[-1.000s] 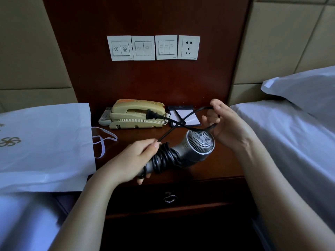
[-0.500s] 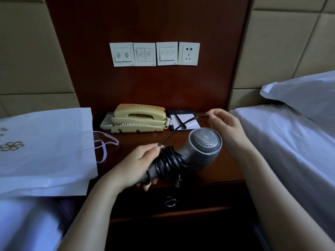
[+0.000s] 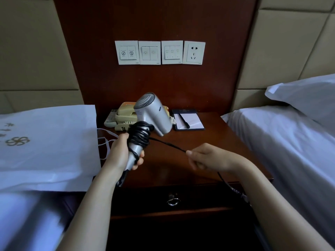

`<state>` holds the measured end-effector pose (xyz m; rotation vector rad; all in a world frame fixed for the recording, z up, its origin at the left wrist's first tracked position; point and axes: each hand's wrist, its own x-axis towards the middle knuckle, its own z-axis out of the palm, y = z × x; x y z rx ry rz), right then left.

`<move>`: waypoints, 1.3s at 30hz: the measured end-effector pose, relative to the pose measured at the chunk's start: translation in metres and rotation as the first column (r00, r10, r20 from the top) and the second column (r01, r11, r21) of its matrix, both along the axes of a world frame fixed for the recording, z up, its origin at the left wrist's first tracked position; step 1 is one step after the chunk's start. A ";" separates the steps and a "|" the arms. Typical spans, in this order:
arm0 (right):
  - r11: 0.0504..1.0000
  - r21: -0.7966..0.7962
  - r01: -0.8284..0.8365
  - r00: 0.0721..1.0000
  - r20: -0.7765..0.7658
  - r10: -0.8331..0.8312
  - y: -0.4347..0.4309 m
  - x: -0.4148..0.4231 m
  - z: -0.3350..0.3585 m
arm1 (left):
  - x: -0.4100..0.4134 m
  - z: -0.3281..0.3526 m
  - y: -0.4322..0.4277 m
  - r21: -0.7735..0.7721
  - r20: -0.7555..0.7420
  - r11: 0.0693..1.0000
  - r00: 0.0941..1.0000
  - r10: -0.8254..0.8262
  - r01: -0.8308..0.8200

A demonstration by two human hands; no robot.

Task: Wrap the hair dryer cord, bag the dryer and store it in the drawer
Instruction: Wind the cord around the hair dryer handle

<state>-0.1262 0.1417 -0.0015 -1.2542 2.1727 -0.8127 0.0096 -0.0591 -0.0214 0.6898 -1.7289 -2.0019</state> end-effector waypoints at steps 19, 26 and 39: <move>0.885 -0.403 -0.232 0.838 -0.545 -0.029 -0.029 0.062 0.044 | 0.007 0.014 0.035 -0.584 0.239 0.811 0.961 0.137 0.030; 0.894 -0.355 -0.272 0.902 -0.418 0.108 -0.032 0.067 0.052 | 0.007 0.013 0.042 -0.648 0.341 0.747 0.933 0.113 0.147; 0.911 -0.412 -0.005 0.847 -0.486 -0.215 0.001 -0.001 0.051 | 0.017 0.021 0.040 -0.591 0.276 0.752 0.949 -0.152 0.293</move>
